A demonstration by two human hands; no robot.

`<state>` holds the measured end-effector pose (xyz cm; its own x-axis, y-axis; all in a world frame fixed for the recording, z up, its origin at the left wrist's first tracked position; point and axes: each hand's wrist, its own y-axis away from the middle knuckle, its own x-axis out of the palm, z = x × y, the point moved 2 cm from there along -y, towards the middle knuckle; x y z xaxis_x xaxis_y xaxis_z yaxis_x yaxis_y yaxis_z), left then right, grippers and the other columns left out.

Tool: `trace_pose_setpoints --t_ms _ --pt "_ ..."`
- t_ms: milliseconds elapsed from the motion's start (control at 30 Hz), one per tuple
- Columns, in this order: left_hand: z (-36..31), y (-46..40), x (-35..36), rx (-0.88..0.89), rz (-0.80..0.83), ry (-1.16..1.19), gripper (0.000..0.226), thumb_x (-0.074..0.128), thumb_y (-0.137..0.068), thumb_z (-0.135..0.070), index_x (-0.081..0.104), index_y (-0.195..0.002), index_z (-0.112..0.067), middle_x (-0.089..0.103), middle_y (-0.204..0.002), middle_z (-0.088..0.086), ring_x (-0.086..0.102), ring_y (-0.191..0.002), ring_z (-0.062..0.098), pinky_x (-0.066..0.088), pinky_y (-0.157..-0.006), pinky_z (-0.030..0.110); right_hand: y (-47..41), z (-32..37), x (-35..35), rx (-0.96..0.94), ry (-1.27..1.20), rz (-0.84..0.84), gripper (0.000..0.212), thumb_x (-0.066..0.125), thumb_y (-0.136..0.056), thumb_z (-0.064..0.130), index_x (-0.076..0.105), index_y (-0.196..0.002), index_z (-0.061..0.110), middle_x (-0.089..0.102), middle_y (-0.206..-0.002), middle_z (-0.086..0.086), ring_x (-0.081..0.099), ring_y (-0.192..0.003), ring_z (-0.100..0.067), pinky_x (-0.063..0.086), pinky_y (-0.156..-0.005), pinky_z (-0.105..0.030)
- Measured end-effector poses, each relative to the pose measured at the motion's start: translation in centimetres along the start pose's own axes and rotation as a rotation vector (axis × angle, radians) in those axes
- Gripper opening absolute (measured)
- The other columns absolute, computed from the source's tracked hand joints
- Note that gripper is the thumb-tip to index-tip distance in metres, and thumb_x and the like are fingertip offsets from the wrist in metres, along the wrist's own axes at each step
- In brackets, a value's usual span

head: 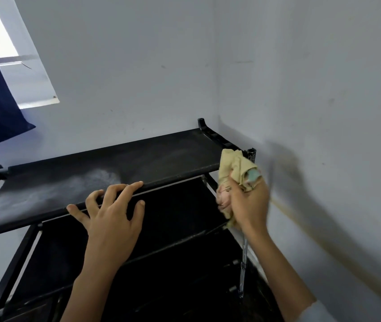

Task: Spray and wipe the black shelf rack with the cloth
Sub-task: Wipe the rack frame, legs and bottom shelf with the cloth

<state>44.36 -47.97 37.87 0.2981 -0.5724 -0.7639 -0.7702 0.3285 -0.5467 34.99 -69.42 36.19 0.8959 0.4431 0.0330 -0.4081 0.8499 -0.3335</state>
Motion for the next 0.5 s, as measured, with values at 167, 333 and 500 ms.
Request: trace_pose_setpoints --t_ms 167,333,500 --pt "0.0 -0.2 0.1 -0.014 -0.009 -0.019 0.035 0.059 -0.089 -0.028 0.057 -0.123 -0.035 0.052 -0.121 -0.008 0.026 -0.131 0.032 -0.014 -0.106 0.063 4.4 0.8 1.9 -0.085 0.013 0.386 0.036 0.057 -0.086 -0.008 0.061 -0.107 0.021 0.066 -0.073 0.014 0.064 -0.062 0.009 0.044 -0.055 -0.004" --pt "0.1 -0.2 0.2 -0.012 -0.008 -0.029 0.037 0.06 -0.089 -0.024 0.057 -0.124 -0.034 0.053 -0.122 -0.006 0.025 -0.134 0.034 -0.012 -0.106 0.064 0.3 -1.6 0.2 0.055 -0.031 -0.007 0.017 0.064 -0.088 0.006 0.064 -0.104 0.012 0.071 -0.092 0.003 0.068 -0.082 -0.01 0.049 -0.065 -0.009" --pt "0.0 -0.3 0.3 -0.017 -0.006 -0.046 0.036 0.062 -0.087 -0.024 0.059 -0.122 -0.032 0.055 -0.12 -0.005 0.026 -0.134 0.037 -0.012 -0.105 0.065 3.6 -2.1 1.8 0.051 -0.046 0.174 0.029 0.061 -0.084 -0.005 0.06 -0.094 0.022 0.067 -0.075 0.014 0.062 -0.066 0.011 0.043 -0.058 -0.003"
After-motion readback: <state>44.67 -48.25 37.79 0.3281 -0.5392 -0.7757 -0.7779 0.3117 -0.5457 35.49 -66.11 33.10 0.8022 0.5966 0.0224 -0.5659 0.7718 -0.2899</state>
